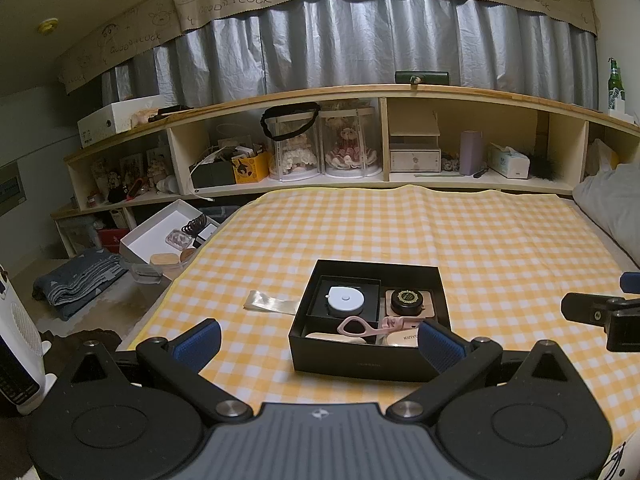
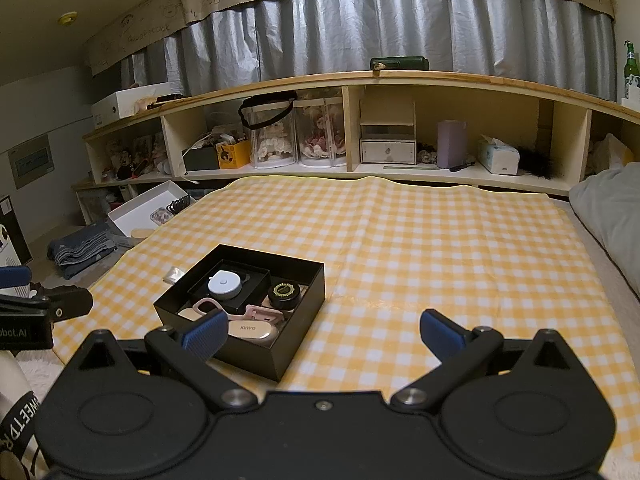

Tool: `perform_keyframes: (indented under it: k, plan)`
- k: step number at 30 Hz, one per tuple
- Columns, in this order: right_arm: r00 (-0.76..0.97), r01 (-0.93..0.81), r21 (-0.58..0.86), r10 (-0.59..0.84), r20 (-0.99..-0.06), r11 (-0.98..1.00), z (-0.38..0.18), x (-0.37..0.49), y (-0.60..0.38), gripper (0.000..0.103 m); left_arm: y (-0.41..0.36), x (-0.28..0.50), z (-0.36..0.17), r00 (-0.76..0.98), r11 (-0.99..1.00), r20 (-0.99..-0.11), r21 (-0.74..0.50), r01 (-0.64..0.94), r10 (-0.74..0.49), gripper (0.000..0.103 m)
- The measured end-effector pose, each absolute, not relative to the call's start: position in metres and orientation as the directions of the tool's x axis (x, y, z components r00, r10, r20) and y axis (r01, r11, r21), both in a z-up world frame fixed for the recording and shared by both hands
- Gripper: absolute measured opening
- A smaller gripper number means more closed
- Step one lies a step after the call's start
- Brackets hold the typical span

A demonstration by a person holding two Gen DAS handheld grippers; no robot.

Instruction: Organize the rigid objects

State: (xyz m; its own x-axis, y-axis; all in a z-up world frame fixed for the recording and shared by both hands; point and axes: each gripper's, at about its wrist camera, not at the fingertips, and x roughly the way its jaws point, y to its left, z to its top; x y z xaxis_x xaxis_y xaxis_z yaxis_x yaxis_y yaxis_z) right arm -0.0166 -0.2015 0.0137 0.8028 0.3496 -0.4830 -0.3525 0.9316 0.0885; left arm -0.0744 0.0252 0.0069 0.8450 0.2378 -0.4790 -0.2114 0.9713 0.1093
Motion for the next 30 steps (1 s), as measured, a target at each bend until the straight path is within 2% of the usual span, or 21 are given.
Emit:
perform_keyframes:
  k: [30]
  plan:
    - [0.799, -0.359, 0.086, 0.354, -0.486, 0.929, 0.0091, -0.0198, -0.1996, 0.103, 0.0257, -0.0744, 0.0073, 0.845, 0.971, -0.479, 0.109, -0.212, 0.238, 0.103]
